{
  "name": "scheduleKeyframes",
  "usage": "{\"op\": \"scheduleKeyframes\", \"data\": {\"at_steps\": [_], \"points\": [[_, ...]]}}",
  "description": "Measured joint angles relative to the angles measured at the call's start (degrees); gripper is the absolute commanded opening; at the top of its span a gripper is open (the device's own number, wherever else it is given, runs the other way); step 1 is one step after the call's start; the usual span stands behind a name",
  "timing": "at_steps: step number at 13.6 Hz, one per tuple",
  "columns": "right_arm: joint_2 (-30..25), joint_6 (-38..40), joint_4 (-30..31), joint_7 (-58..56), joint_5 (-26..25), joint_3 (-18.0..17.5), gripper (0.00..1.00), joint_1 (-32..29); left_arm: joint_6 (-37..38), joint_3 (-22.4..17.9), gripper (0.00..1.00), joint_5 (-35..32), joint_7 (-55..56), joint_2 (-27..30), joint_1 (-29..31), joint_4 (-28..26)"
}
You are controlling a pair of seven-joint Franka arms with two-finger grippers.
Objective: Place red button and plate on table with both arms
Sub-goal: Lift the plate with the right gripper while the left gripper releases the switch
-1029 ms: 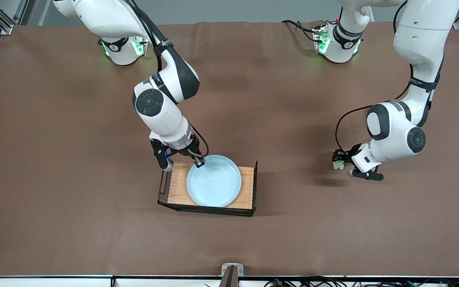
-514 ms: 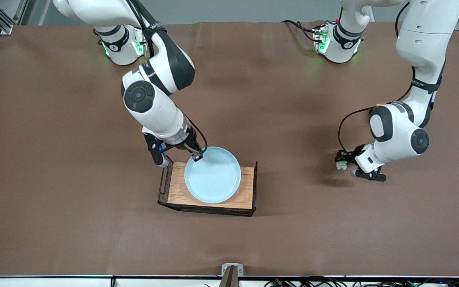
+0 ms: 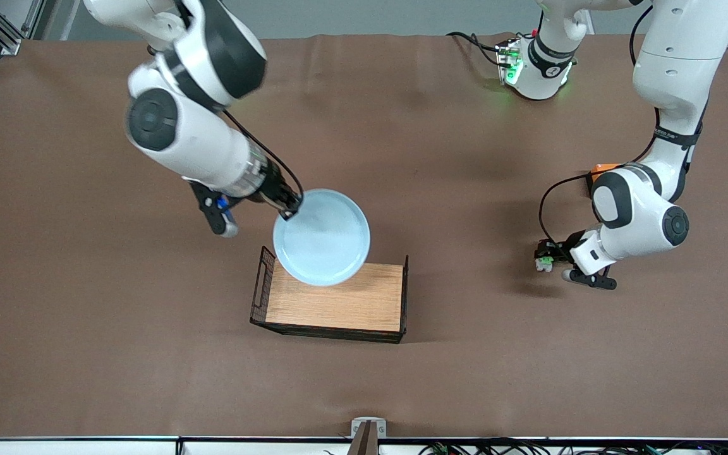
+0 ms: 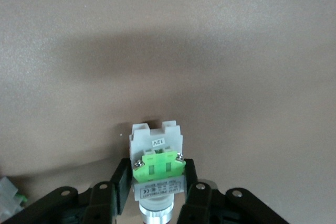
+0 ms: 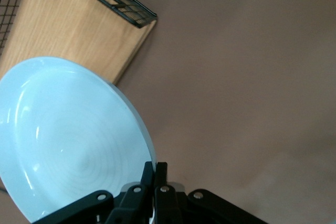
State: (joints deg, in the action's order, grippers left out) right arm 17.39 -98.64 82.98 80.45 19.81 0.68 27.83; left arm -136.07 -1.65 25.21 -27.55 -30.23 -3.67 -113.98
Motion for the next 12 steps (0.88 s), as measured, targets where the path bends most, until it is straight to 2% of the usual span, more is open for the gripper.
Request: {"op": "scheduleKeyframes", "data": {"at_steps": [1, 2, 6, 9, 12], "points": [[-1.9, 3.2, 0.0, -2.5, 0.5, 0.1, 0.00, -1.5, 0.0, 0.0, 0.97, 0.0, 0.0, -0.4, 0.0, 0.4], [-3.5, 5.8, 0.0, -5.2, 0.8, 0.2, 0.00, -2.9, 0.0, 0.0, 1.00, 0.0, 0.0, -0.7, 0.0, 0.7], [-6.8, 12.5, 0.6, -17.9, 1.2, 1.5, 0.00, -7.1, 0.0, 0.1, 1.00, 0.0, 0.0, -0.9, -0.1, 1.7], [-8.0, 14.9, 3.5, -32.3, 1.2, 7.4, 0.01, -8.0, 1.1, 0.1, 1.00, 0.1, 0.6, -0.1, -0.1, 3.1], [-9.1, 15.1, 8.3, -48.6, 1.2, 15.3, 0.01, -8.5, 7.3, -0.3, 1.00, 0.0, 4.8, 3.0, 0.1, 4.5]]}}
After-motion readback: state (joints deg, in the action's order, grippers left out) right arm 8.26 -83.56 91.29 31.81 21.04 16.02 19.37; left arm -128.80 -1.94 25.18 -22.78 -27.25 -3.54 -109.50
